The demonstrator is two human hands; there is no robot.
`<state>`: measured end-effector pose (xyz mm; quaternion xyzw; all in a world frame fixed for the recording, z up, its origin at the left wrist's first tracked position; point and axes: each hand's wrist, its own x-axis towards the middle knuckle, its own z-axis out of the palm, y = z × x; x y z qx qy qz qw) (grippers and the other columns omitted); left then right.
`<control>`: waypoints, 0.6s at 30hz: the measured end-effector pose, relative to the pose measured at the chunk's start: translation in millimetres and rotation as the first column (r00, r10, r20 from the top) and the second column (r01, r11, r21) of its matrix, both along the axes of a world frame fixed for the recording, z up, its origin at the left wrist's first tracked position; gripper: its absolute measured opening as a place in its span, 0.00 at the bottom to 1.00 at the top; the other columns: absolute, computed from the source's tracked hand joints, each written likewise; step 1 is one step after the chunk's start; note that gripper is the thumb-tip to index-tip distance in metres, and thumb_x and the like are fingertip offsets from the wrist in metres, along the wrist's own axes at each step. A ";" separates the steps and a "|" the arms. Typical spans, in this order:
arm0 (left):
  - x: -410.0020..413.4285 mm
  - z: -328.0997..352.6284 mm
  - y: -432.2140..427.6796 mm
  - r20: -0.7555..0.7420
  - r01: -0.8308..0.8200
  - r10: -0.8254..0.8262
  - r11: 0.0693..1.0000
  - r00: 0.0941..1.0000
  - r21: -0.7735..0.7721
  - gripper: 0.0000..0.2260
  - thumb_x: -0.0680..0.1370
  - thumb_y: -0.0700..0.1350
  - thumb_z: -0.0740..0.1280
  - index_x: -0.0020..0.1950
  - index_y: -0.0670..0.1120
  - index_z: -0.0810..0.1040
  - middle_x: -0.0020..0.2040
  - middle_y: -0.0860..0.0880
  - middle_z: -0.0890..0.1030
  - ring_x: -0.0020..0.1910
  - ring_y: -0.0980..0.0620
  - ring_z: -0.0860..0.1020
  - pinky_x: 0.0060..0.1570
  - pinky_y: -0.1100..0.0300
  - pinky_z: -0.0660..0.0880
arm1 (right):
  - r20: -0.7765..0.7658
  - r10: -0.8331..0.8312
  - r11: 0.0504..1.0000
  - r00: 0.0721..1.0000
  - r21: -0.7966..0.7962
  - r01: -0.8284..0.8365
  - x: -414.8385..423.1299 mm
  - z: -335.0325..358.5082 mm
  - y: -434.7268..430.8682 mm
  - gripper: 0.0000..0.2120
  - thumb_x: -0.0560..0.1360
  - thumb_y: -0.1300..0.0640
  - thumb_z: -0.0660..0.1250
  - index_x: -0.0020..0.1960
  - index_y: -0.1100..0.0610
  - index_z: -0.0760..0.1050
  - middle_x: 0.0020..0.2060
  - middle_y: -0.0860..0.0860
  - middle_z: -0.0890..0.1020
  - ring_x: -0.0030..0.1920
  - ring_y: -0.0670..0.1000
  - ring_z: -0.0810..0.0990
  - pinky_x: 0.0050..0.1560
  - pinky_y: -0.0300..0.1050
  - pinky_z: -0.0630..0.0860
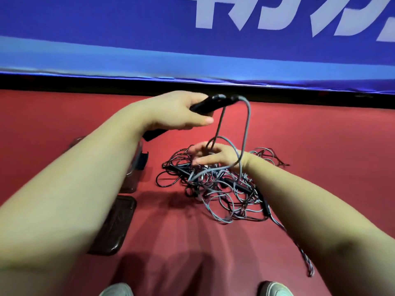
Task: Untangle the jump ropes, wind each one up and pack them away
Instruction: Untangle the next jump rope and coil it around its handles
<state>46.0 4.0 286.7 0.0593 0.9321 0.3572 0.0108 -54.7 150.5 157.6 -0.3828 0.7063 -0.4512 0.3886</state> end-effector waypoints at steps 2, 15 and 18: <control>-2.0 -0.3 -1.4 -0.040 -0.045 0.052 0.986 0.998 0.161 0.07 0.78 0.42 0.65 0.43 0.47 0.69 0.31 0.49 0.69 0.28 0.55 0.66 0.28 0.63 0.64 | 0.125 -0.071 0.997 0.990 -0.022 0.074 3.3 -12.6 0.5 0.10 0.76 0.55 0.63 0.52 0.61 0.76 0.30 0.46 0.78 0.33 0.45 0.77 0.38 0.35 0.72; -11.8 -109.0 -63.7 0.500 -0.742 0.552 0.430 0.667 0.515 0.14 0.82 0.43 0.58 0.36 0.48 0.63 0.28 0.51 0.63 0.15 0.59 0.60 0.18 0.71 0.58 | -0.572 -0.527 0.674 0.628 0.168 0.719 -48.4 -52.5 103.0 0.24 0.80 0.42 0.50 0.37 0.54 0.74 0.32 0.52 0.72 0.39 0.53 0.70 0.43 0.43 0.64; -15.6 -112.5 -67.1 0.588 -0.778 0.529 0.268 0.612 0.569 0.15 0.82 0.45 0.56 0.35 0.48 0.62 0.21 0.53 0.63 0.14 0.59 0.60 0.18 0.72 0.56 | -0.436 -0.679 0.617 0.590 0.096 0.781 -52.9 -56.1 120.5 0.20 0.79 0.43 0.57 0.37 0.55 0.75 0.29 0.51 0.70 0.36 0.53 0.68 0.34 0.43 0.64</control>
